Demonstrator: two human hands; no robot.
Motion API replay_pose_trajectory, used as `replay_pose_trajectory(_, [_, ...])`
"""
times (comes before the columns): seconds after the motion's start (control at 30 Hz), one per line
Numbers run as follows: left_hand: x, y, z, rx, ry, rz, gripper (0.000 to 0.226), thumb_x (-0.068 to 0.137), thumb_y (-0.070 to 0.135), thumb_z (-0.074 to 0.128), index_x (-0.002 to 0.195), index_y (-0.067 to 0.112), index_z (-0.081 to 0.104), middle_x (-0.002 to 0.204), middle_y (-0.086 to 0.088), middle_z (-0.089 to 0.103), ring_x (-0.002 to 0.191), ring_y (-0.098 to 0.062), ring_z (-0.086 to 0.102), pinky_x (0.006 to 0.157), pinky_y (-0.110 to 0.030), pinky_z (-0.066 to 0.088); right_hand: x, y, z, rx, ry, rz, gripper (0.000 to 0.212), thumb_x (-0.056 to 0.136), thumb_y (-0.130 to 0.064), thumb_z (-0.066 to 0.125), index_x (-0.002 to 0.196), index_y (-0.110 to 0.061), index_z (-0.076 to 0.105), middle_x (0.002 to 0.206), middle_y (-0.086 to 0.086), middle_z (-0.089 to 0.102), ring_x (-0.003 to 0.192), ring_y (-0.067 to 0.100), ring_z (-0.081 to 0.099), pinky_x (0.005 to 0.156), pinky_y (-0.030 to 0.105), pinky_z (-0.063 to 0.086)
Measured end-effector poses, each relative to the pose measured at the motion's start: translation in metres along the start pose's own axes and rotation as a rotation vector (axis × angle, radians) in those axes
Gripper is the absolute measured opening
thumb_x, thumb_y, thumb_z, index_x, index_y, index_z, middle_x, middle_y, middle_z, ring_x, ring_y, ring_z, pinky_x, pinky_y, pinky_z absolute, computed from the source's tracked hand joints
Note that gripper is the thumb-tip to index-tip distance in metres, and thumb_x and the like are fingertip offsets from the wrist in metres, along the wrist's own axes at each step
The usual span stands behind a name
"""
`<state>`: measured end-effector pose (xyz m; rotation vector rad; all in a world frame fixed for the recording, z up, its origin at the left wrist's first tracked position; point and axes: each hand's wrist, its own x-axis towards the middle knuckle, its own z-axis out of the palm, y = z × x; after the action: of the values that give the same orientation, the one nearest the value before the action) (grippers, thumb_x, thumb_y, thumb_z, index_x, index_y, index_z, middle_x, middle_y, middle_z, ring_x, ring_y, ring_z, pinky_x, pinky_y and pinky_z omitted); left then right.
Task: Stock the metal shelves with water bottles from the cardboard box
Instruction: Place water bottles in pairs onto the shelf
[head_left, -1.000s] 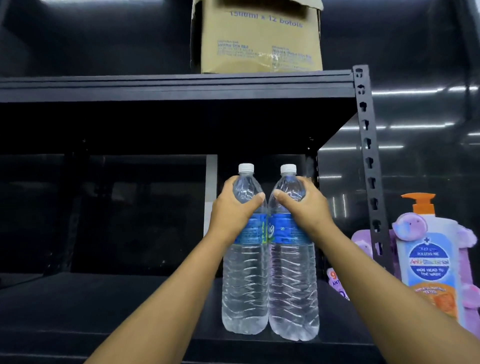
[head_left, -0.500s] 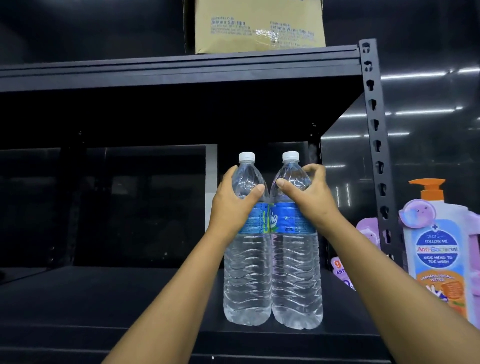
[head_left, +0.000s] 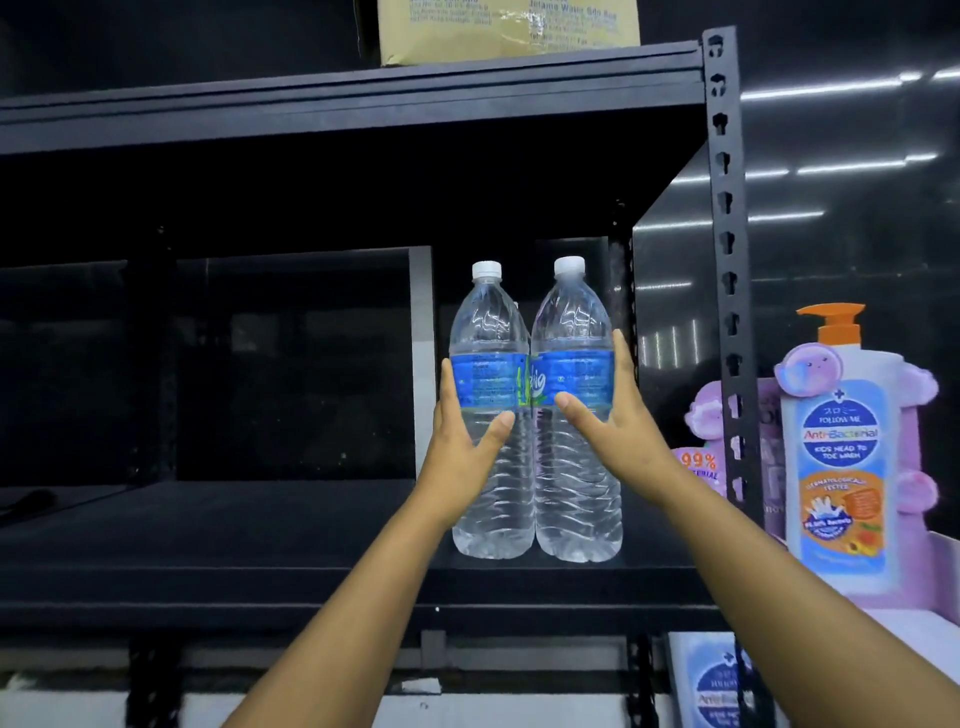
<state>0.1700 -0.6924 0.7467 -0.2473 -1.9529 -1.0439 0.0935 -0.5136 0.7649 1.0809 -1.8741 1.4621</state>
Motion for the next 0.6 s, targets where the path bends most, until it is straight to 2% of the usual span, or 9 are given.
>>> replay_pose_trajectory(0.07, [-0.010,-0.004,-0.002,0.033,-0.024,-0.026,0.094,0.086,0.057,0.060,0.149,0.049,-0.009,0.161,0.015,0.012,0.145,-0.005,0.020,0.115,-0.037,0.025,-0.016,0.003,0.000,-0.028,-0.018,0.009,0.099,0.084,-0.054,0.063,0.148,-0.045,-0.012,0.159,-0.013,0.013,0.143,0.007,0.020,0.117,0.040,0.023])
replay_pose_trajectory(0.17, [-0.027,-0.007,-0.007,0.058,-0.061,-0.071,0.095,0.087,0.048,0.066,0.149,0.050,-0.005,0.159,0.016,0.015,0.139,-0.001,0.024,0.112,-0.034,0.027,-0.036,0.008,-0.003,-0.057,-0.041,0.046,0.099,0.084,-0.047,0.067,0.149,-0.043,-0.007,0.159,-0.011,0.018,0.143,0.010,0.023,0.115,0.037,0.024])
replay_pose_trajectory(0.23, [-0.035,-0.009,-0.012,0.064,-0.069,-0.090,0.094,0.086,0.045,0.069,0.150,0.049,0.000,0.157,0.014,0.024,0.138,-0.004,0.030,0.113,-0.037,0.031,-0.047,0.012,-0.005,-0.068,-0.055,0.076,0.098,0.082,-0.047,0.070,0.149,-0.044,-0.002,0.156,-0.007,0.025,0.141,0.014,0.030,0.114,0.042,0.030])
replay_pose_trajectory(0.3, [-0.041,-0.008,-0.016,0.075,-0.063,-0.110,0.092,0.086,0.040,0.071,0.151,0.044,0.007,0.152,0.010,0.036,0.133,-0.008,0.039,0.111,-0.038,0.037,-0.057,0.015,-0.007,-0.051,-0.060,0.118,0.094,0.081,-0.042,0.072,0.150,-0.042,0.007,0.149,-0.004,0.037,0.134,0.017,0.041,0.107,0.042,0.041])
replay_pose_trajectory(0.4, [-0.048,-0.002,-0.019,0.085,-0.058,-0.124,0.088,0.086,0.029,0.072,0.152,0.036,0.015,0.138,0.009,0.049,0.114,-0.003,0.047,0.097,-0.026,0.041,-0.066,0.013,-0.008,-0.017,-0.048,0.146,0.085,0.083,-0.033,0.073,0.148,-0.041,0.018,0.125,-0.011,0.049,0.119,0.015,0.052,0.089,0.030,0.049])
replay_pose_trajectory(0.53, [-0.051,0.002,-0.020,0.089,-0.071,-0.117,0.087,0.086,0.024,0.073,0.152,0.035,0.017,0.135,0.010,0.050,0.110,-0.002,0.049,0.095,-0.024,0.041,-0.068,0.011,-0.008,-0.027,-0.027,0.179,0.091,0.081,-0.038,0.074,0.150,-0.037,0.014,0.137,0.000,0.046,0.123,0.020,0.051,0.098,0.041,0.048])
replay_pose_trajectory(0.6, [-0.051,0.001,-0.019,0.093,-0.072,-0.117,0.087,0.086,0.024,0.073,0.152,0.034,0.017,0.138,0.010,0.049,0.112,-0.002,0.048,0.097,-0.024,0.040,-0.067,0.009,-0.006,-0.033,-0.023,0.170,0.090,0.081,-0.038,0.074,0.149,-0.039,0.015,0.137,-0.004,0.048,0.125,0.020,0.050,0.102,0.044,0.046])
